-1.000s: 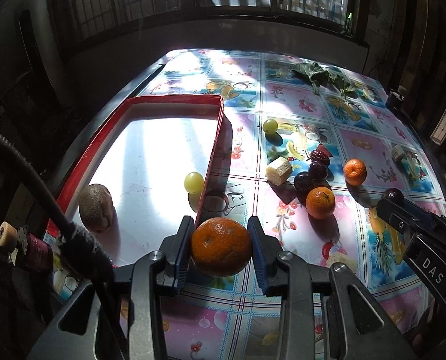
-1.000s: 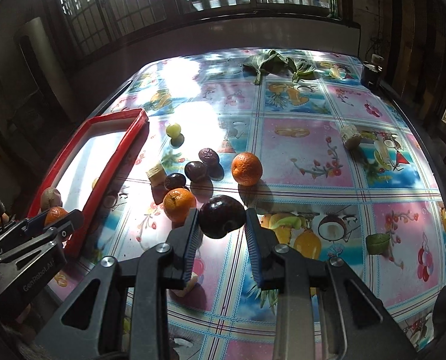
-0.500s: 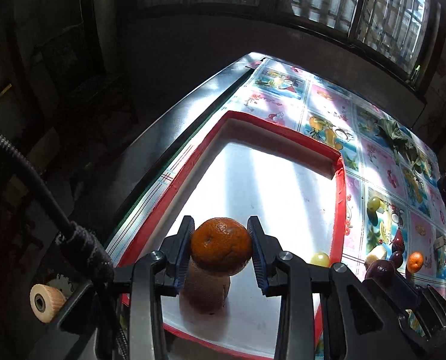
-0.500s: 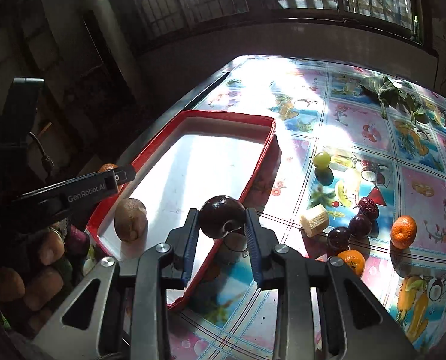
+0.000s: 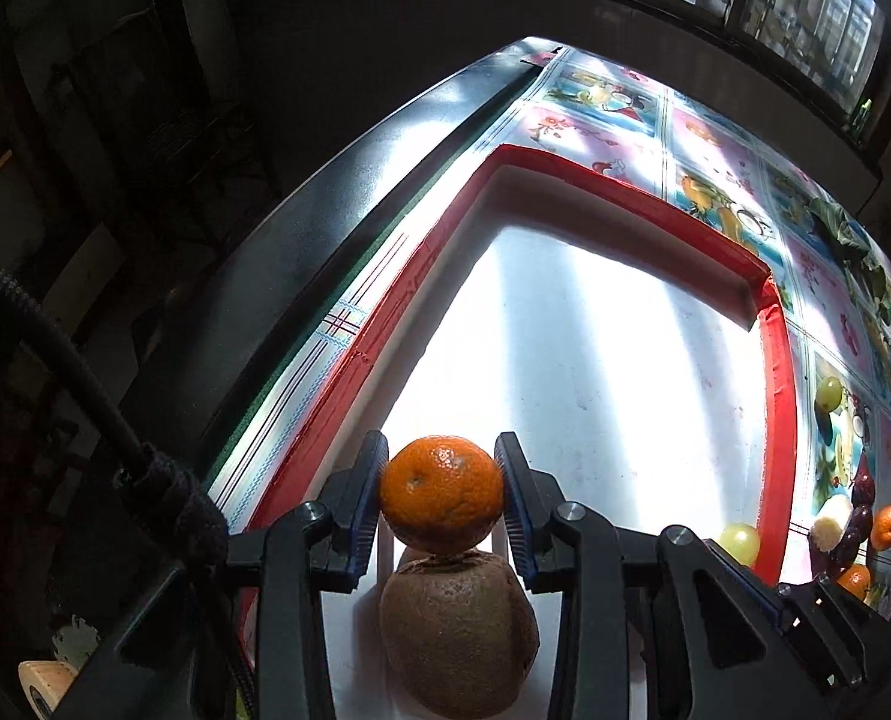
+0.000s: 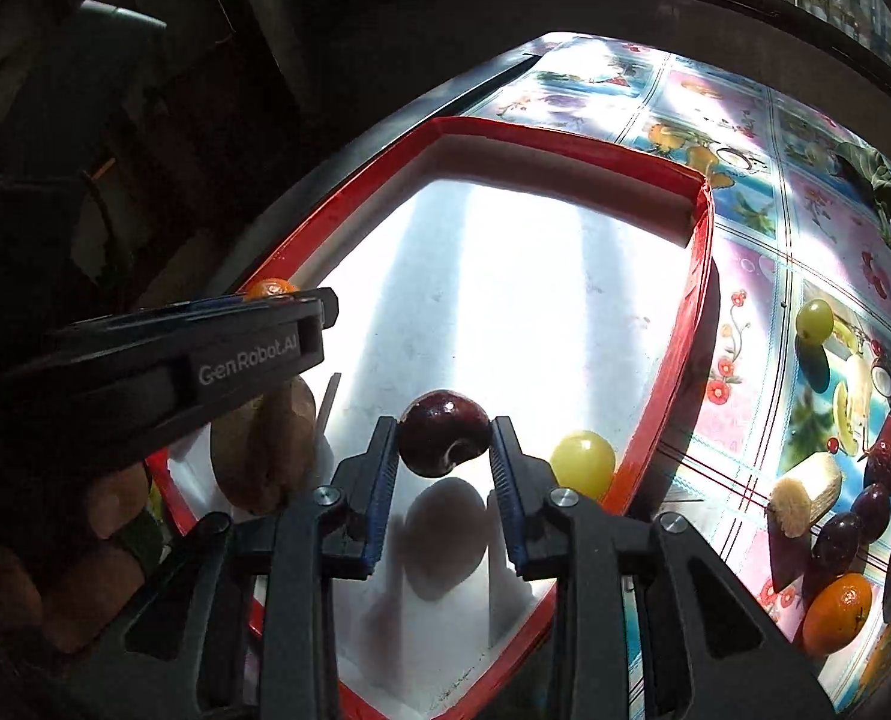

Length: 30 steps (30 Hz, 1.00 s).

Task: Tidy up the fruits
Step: 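Carry the mandarin with left tool into tray while right tool carries and releases plum, then withdraw left tool toward the cream cube while right tool moves toward a large orange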

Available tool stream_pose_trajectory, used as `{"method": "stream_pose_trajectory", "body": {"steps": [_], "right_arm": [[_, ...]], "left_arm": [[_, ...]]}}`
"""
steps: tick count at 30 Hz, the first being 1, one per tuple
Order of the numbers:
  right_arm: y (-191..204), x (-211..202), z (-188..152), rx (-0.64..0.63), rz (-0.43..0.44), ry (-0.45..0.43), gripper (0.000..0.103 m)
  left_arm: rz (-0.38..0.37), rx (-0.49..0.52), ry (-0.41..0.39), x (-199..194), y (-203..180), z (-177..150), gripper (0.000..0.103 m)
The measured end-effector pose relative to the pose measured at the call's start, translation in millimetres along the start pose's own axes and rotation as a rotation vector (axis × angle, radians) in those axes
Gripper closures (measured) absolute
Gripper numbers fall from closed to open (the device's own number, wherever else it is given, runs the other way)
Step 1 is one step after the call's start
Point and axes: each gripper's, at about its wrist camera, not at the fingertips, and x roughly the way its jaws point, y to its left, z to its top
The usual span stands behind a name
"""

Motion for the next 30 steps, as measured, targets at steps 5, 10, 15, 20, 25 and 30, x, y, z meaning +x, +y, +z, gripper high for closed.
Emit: {"method": "stream_pose_trajectory", "body": {"steps": [5,10,15,20,25,30], "right_arm": [[-3,-9,-6,0.017,0.013,-0.013,0.058],[-12,-54,-26,0.044,0.011,-0.09,0.057],[-30,-137,-65,0.127,0.027,-0.256,0.057],[-26,-240,-77,0.15,0.084,-0.528,0.032],[-6,-277,-57,0.089,0.056,-0.617,0.025],[-8,-267,-55,0.096,0.029,-0.574,0.025]], "left_arm": [[0.002,0.002,-0.023,-11,-1,-2,0.057],[0.091,0.003,-0.126,-42,-11,-1,0.044],[0.23,0.028,-0.202,-55,-35,-5,0.042],[0.309,0.09,-0.275,-70,-80,-21,0.042],[0.37,0.18,-0.343,-85,-122,-42,0.04],[0.4,0.224,-0.394,-100,-141,-51,0.036]]}}
